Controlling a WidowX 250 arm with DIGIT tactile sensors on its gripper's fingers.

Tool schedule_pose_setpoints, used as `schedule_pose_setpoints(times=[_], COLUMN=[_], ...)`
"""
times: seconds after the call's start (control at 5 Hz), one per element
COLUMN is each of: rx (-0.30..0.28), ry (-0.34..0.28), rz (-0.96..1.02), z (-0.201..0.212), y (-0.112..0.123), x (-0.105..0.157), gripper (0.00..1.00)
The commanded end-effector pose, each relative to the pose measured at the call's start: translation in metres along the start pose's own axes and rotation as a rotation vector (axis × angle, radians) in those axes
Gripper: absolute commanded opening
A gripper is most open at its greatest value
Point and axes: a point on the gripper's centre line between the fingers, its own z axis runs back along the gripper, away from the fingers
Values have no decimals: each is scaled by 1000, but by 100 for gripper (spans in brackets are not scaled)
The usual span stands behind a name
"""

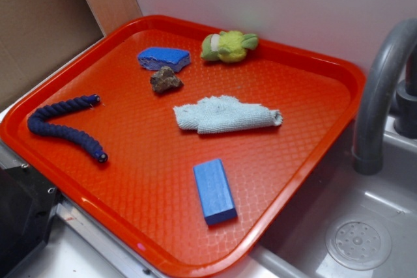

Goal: Grab the blue rope.

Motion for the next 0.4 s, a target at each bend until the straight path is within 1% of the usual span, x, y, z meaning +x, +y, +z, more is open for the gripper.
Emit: schedule_pose_setpoints(times=[0.0,0.2], rx=[0,-47], ry=[0,-29], rz=[0,256], z=[0,-15], y=[0,14], x=[0,32], gripper=[100,100])
